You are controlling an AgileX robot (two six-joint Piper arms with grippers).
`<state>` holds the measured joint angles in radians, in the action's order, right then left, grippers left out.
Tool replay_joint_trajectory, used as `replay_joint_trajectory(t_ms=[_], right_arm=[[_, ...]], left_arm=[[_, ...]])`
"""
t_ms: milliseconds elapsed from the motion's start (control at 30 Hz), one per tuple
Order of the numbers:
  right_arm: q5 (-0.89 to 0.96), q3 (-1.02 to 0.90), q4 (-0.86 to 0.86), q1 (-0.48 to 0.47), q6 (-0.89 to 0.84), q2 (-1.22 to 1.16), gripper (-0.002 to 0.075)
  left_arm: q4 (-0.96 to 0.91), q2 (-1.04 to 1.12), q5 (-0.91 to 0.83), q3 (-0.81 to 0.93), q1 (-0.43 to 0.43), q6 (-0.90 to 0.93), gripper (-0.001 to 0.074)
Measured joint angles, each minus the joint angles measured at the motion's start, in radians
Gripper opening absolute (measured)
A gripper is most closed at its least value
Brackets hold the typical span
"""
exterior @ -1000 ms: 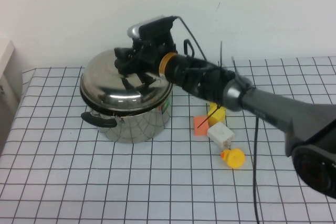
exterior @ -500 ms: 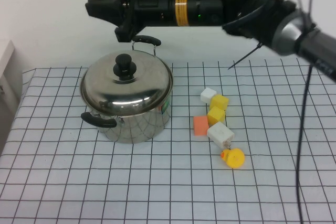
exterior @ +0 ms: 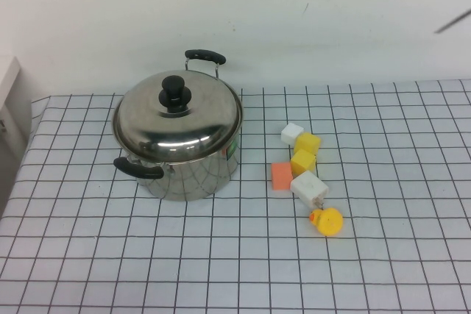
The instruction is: Cover the pot
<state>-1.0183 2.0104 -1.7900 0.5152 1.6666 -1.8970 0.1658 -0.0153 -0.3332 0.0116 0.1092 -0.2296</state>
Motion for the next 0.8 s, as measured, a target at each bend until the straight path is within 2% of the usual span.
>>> replay_joint_trajectory(t_ms=[200, 467, 700, 800], right_arm=[[0.055, -0.315, -0.002, -0.034, -0.043, 0.211, 0.0008], [0.412, -0.825, 0.002, -0.035, -0.102, 0.576, 0.0006], [0.707, -1.095, 0.014, -0.035, -0.103, 0.795, 0.0005], [0.778, -1.182, 0.018, -0.035, -0.098, 0.901, 0.0004]], left_arm=[[0.000, 0.000, 0.000, 0.000, 0.000, -0.004, -0.0003], [0.000, 0.000, 0.000, 0.000, 0.000, -0.004, -0.0003], [0.000, 0.000, 0.000, 0.000, 0.000, -0.004, -0.0003], [0.000, 0.000, 0.000, 0.000, 0.000, -0.004, -0.0003]])
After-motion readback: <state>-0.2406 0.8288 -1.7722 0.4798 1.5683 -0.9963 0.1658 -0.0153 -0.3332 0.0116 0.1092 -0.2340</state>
